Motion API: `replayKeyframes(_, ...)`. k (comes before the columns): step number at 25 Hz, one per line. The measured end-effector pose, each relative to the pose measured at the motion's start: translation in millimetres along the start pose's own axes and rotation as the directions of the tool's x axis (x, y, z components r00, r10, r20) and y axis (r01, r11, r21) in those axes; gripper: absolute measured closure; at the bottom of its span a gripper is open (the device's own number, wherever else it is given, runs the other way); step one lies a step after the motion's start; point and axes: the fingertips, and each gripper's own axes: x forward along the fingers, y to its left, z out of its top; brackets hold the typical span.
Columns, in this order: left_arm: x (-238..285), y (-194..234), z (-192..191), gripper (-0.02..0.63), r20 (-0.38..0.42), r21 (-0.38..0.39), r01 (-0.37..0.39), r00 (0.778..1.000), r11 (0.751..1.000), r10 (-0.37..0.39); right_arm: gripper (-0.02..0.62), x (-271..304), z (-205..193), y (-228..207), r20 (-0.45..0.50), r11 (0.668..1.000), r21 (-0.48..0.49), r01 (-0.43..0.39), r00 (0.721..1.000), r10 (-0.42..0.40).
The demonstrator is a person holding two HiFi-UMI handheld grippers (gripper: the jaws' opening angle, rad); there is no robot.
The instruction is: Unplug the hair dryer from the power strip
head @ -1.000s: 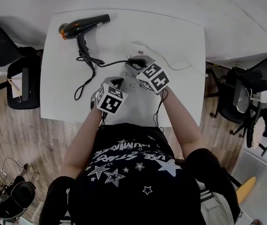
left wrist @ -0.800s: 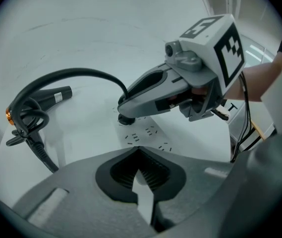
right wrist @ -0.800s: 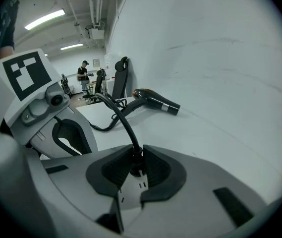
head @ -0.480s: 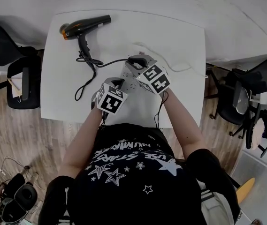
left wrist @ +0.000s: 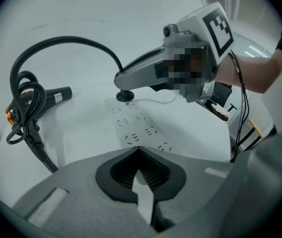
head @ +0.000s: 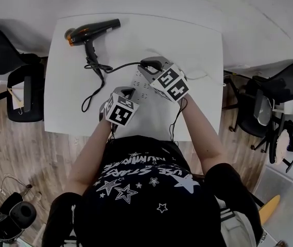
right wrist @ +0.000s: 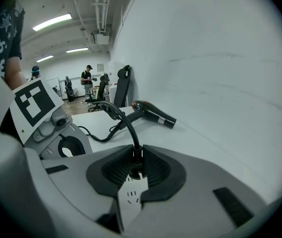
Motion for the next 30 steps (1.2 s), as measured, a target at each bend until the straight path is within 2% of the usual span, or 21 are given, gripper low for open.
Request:
replayKeyframes(4, 0, -1, 0, 0.598, 0.000, 0.024, -0.019, 1.000, 1.000, 0.019, 0.528, -4, 4, 3, 0.015, 1.000, 0.018, -0.002, 1.000, 0.002)
replayKeyframes(11, -3, -1, -2, 0.598, 0.032, 0.002, -0.030, 0.999, 1.000, 0.030, 0.528, -13, 14, 11, 0.043, 0.999, 0.043, 0.005, 0.999, -0.007)
replayKeyframes(25, -5, -3, -3, 0.598, 0.085, 0.101, -0.072, 0.994, 0.992, 0.064, 0.528, -27, 33, 34, 0.052, 0.998, 0.022, 0.051, 0.997, -0.052)
replayKeyframes(30, -5, -3, -3, 0.598, 0.110, 0.087, -0.036, 0.994, 0.996, 0.026, 0.528, -27, 37, 43, 0.049, 0.998, 0.024, 0.063, 0.997, -0.064)
